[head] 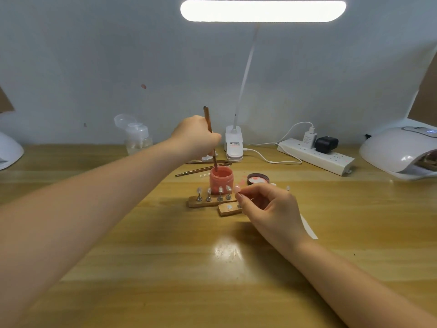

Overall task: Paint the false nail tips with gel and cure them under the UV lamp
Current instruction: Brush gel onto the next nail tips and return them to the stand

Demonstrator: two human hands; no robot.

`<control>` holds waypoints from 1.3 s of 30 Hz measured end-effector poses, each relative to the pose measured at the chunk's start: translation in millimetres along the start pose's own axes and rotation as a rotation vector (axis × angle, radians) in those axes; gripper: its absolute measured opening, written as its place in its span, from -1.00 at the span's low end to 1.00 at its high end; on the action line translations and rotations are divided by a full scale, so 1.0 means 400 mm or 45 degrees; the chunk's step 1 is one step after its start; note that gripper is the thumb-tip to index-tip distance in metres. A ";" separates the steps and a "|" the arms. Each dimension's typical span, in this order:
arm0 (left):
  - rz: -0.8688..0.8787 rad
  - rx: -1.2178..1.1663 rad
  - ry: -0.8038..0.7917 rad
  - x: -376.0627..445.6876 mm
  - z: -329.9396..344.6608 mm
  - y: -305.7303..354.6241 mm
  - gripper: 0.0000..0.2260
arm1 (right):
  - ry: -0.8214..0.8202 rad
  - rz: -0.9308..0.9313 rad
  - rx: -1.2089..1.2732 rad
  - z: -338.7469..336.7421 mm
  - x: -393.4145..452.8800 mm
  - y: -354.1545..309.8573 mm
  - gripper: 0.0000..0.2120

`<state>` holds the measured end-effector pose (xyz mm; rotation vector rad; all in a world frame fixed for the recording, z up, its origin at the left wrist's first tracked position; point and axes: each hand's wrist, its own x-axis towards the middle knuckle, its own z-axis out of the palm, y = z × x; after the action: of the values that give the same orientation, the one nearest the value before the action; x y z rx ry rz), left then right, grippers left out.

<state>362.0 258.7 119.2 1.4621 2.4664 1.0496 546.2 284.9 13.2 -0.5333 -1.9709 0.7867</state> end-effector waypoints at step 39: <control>-0.216 -1.106 0.225 -0.114 -0.018 -0.129 -0.86 | 0.021 0.116 0.167 -0.016 0.011 -0.015 -0.93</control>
<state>345.5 202.5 82.0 0.8846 1.7478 1.9146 549.5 285.5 22.5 -0.5520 -1.8756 0.9583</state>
